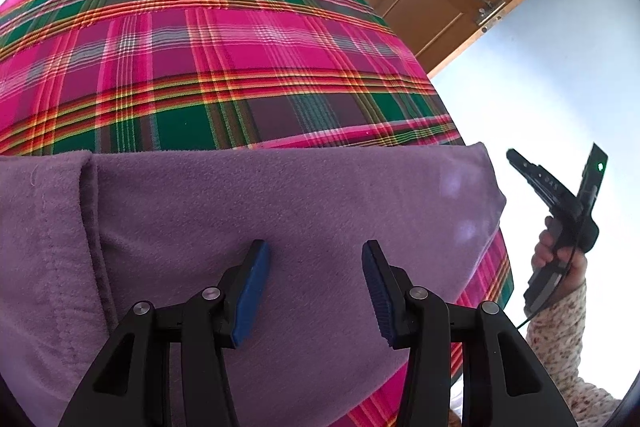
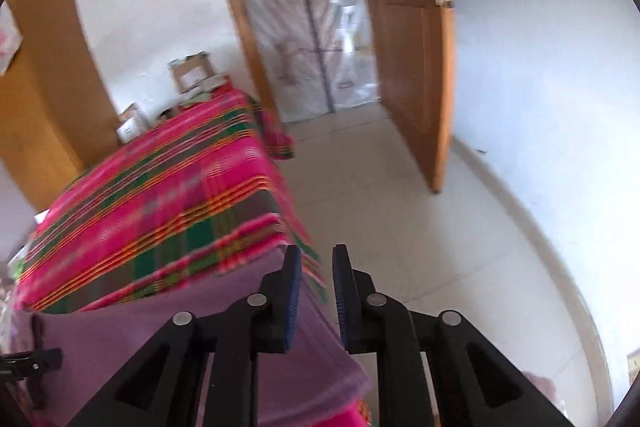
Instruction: Fold clothes
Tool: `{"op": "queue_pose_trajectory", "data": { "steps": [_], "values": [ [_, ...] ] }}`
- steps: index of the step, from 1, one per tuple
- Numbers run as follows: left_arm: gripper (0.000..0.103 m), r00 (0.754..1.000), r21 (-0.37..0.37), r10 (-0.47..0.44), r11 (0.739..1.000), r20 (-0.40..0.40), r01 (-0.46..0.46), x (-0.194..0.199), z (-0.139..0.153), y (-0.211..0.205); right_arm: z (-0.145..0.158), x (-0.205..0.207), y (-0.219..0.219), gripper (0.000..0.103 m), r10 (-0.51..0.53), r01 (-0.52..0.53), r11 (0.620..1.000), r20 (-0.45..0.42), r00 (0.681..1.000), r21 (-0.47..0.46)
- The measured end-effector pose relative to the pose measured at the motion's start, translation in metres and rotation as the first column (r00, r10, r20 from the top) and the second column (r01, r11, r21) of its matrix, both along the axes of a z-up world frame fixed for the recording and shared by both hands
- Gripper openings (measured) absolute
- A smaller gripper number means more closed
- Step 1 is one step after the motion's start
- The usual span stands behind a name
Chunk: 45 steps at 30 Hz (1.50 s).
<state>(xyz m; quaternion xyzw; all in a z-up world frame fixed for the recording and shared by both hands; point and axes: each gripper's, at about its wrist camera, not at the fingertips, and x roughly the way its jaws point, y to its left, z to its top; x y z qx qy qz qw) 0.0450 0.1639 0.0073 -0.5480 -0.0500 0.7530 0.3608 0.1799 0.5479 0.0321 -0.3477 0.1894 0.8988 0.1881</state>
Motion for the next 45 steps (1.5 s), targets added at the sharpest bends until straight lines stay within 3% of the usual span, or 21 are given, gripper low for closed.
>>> {"op": "queue_pose_trajectory", "data": {
  "steps": [5, 8, 14, 17, 20, 24, 26, 30, 32, 39, 40, 42, 45],
  "values": [
    [0.050, 1.000, 0.000, 0.008, 1.000, 0.002, -0.008, -0.001, 0.000, 0.000, -0.022, -0.027, 0.002, 0.026, 0.088, -0.083, 0.994, 0.071, 0.994, -0.076],
    [0.053, 1.000, 0.008, 0.005, 1.000, 0.004, -0.005, -0.001, -0.001, 0.000, -0.025, -0.023, -0.001, 0.004, 0.075, -0.071, 0.995, 0.059, 0.995, -0.064],
    [0.055, 1.000, 0.007, 0.001, 1.000, 0.001, -0.001, 0.000, 0.000, 0.001, -0.024, -0.023, -0.001, 0.000, -0.003, -0.002, 0.999, 0.098, 0.995, 0.047],
    [0.055, 1.000, 0.006, 0.003, 1.000, -0.001, -0.003, 0.000, 0.000, 0.001, -0.029, -0.016, 0.007, 0.002, -0.004, 0.007, 0.999, 0.102, 0.995, -0.031],
    [0.055, 1.000, 0.007, 0.003, 1.000, -0.005, -0.003, 0.001, 0.000, 0.001, -0.024, 0.003, 0.008, 0.004, -0.018, 0.021, 0.999, 0.063, 0.998, -0.036],
    [0.055, 1.000, 0.011, 0.004, 1.000, -0.009, -0.004, 0.001, 0.000, 0.000, -0.016, 0.031, -0.003, 0.024, 0.010, -0.010, 1.000, -0.005, 1.000, -0.028],
    [0.055, 1.000, 0.015, 0.006, 1.000, -0.010, -0.005, 0.001, 0.000, -0.001, -0.019, 0.043, -0.011, 0.028, 0.028, -0.029, 0.999, -0.008, 1.000, -0.027],
    [0.055, 1.000, 0.017, 0.008, 1.000, -0.009, -0.008, 0.002, 0.000, -0.001, -0.027, 0.057, -0.017, 0.029, -0.037, 0.037, 0.999, 0.018, 0.999, 0.015],
    [0.055, 1.000, 0.016, 0.010, 1.000, -0.009, -0.010, 0.003, 0.000, -0.002, -0.030, 0.068, -0.014, 0.030, -0.044, 0.043, 0.998, -0.019, 0.999, -0.051],
    [0.055, 1.000, 0.006, 0.016, 1.000, -0.006, -0.016, 0.004, 0.001, -0.003, -0.035, 0.079, -0.009, 0.030, -0.096, 0.092, 0.985, -0.018, 0.995, -0.149],
    [0.055, 1.000, 0.005, 0.015, 1.000, -0.004, -0.015, 0.004, 0.001, -0.003, -0.034, 0.081, -0.009, 0.029, -0.105, 0.100, 0.982, -0.023, 0.994, -0.157],
    [0.055, 1.000, 0.000, 0.009, 1.000, -0.001, -0.009, 0.006, 0.001, -0.003, -0.030, 0.084, -0.009, 0.009, -0.117, 0.110, 0.981, -0.033, 0.993, -0.158],
    [0.055, 1.000, -0.001, -0.001, 1.000, 0.006, 0.001, 0.009, 0.001, -0.003, -0.020, 0.085, -0.009, 0.005, -0.108, 0.099, 0.985, -0.054, 0.993, -0.138]
  ]
}}
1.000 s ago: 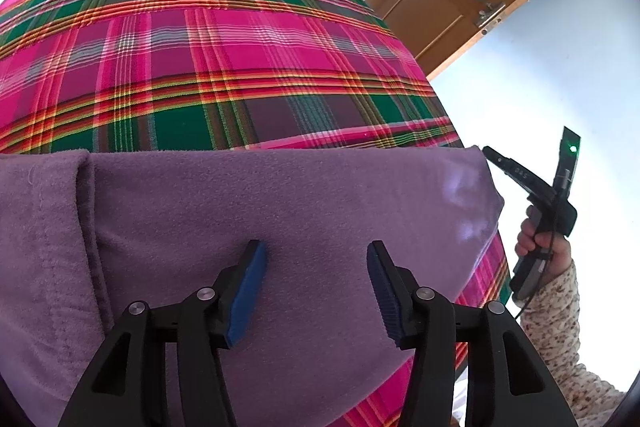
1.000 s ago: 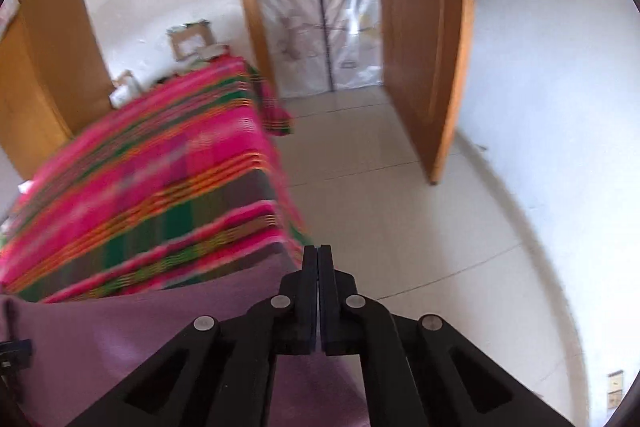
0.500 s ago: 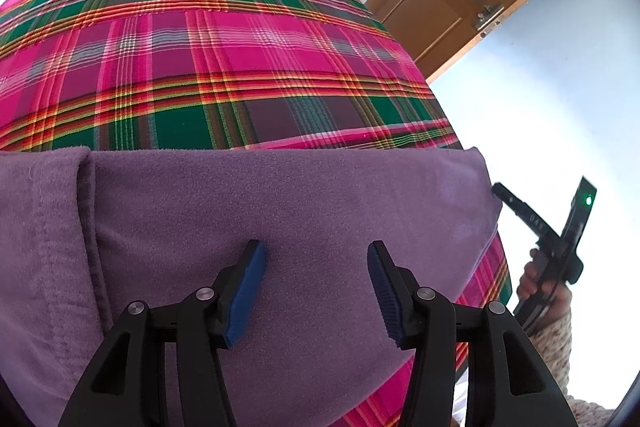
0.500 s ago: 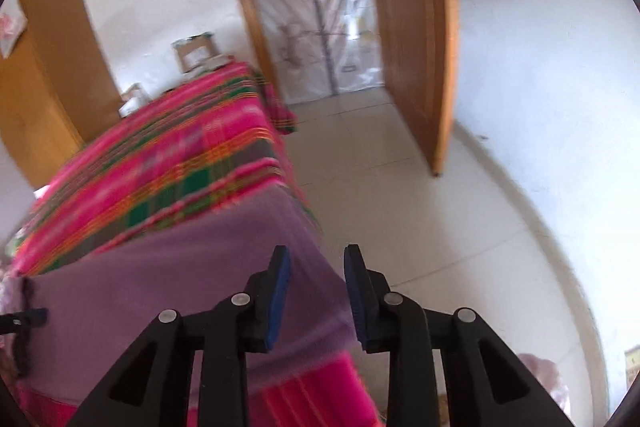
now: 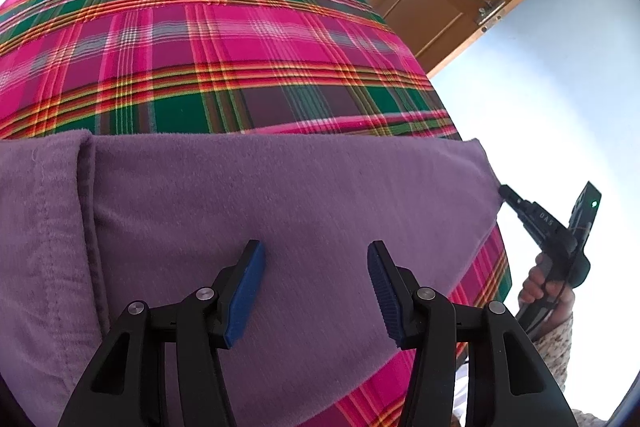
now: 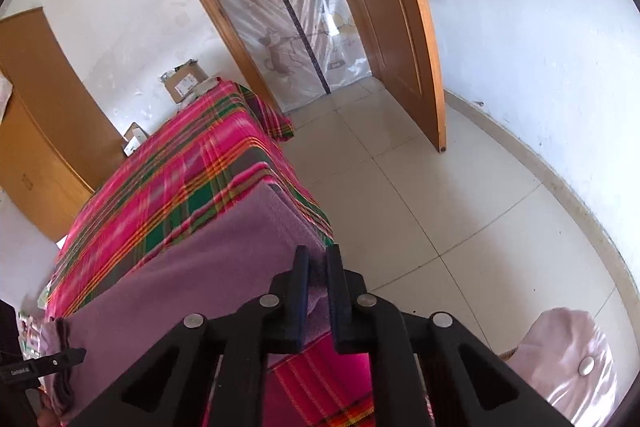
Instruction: Fold clothes
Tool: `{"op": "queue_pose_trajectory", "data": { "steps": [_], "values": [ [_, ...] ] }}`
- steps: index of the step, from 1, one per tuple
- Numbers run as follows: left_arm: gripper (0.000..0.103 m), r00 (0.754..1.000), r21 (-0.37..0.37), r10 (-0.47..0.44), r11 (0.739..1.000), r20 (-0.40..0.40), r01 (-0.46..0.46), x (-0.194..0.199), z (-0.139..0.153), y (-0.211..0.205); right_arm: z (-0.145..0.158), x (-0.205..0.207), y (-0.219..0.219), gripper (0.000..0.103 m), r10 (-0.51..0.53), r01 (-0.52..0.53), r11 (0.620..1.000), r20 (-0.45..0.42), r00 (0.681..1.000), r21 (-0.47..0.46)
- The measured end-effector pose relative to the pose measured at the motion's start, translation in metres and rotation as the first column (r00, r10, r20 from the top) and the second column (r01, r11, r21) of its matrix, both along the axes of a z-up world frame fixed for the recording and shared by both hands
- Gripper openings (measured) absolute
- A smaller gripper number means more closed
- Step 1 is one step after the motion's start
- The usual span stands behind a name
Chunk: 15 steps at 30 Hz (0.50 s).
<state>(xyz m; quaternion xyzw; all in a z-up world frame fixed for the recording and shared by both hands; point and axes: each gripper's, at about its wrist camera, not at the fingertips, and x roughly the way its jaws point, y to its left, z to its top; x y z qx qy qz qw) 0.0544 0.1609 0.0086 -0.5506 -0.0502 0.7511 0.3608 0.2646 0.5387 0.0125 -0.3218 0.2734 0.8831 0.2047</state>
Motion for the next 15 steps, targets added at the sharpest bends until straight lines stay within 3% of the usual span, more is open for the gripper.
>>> {"op": "queue_pose_trajectory", "data": {
  "steps": [5, 11, 15],
  "values": [
    [0.055, 1.000, 0.004, -0.004, 1.000, 0.020, 0.004, 0.003, 0.001, -0.001, 0.016, 0.003, -0.001, 0.004, -0.026, 0.026, 0.999, -0.009, 1.000, 0.030],
    [0.055, 0.999, 0.006, -0.039, 0.999, 0.023, 0.039, 0.012, 0.002, 0.003, -0.001, -0.004, 0.003, 0.004, -0.063, 0.062, 0.998, 0.082, 0.995, 0.014],
    [0.055, 0.996, 0.000, -0.081, 0.997, 0.030, 0.081, 0.019, 0.001, 0.008, -0.013, -0.011, 0.000, 0.005, -0.115, 0.100, 0.991, 0.172, 0.978, 0.091]
  ]
}}
